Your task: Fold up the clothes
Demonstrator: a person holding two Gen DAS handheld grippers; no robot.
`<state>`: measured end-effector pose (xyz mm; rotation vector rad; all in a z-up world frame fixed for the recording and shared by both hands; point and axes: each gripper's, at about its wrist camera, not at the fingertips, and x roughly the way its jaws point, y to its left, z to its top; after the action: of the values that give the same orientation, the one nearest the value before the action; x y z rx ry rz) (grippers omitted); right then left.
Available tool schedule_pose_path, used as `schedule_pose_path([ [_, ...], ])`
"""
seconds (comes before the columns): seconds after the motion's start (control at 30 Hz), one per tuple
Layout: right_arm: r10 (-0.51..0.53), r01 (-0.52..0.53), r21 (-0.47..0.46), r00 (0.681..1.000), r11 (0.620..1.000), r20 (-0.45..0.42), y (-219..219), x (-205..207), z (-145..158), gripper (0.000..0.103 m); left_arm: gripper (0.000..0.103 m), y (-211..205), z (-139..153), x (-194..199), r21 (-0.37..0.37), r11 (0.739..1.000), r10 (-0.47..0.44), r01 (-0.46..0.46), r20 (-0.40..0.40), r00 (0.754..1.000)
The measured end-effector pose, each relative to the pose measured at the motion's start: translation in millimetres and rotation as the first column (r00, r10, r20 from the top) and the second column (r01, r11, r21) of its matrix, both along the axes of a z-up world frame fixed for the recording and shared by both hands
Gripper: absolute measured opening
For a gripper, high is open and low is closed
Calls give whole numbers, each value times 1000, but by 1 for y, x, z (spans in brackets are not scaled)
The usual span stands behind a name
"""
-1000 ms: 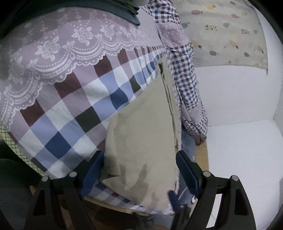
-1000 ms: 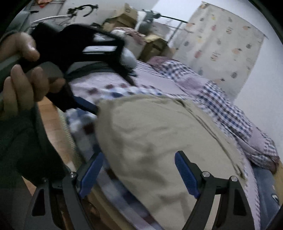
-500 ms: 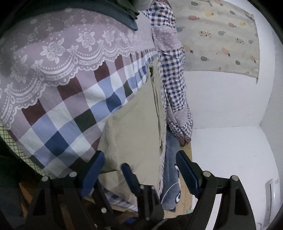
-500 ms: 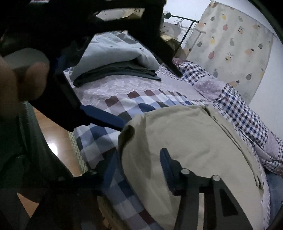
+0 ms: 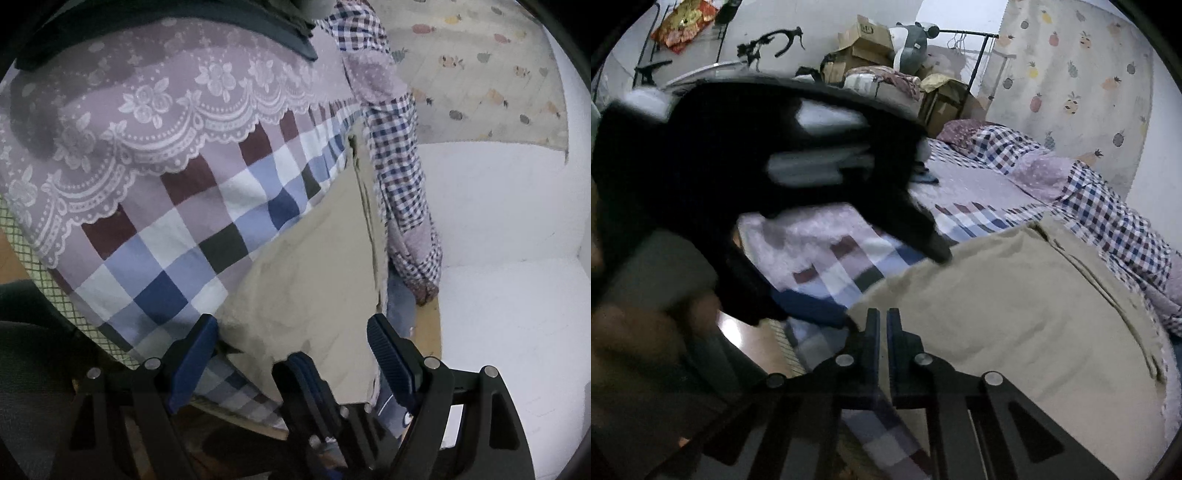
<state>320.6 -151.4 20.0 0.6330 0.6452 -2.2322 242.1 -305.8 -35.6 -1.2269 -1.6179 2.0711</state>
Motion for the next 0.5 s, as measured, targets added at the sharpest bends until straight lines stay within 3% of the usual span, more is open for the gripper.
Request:
schedule_pose_path([
  [0.17,22,-22,22,1000,1000,-21,-1,12,-2,2,85,-2,-4,2,-48,999,21,-20,38,999],
  [0.23,16,-15,44,999,999,-35,0,14,-8,7,85,-4,-6,4,-60,998,35,-32,47,998],
  [0.27,10,-7,57,999,998,-42,1,14,-11,17,85,-3,-6,3,-69,997,39,-35,53,998],
  [0.3,4,-1,57,999,998,-46,2,14,-13,35,85,-3,-6,3,-77,996,41,-37,57,997],
  [0.37,-9,11,55,999,998,-52,5,13,-17,50,79,-4,-7,3,-79,996,42,-37,58,997],
  [0.5,-11,16,76,997,997,-72,4,13,-22,56,59,-9,-9,9,-52,998,48,-45,51,998],
])
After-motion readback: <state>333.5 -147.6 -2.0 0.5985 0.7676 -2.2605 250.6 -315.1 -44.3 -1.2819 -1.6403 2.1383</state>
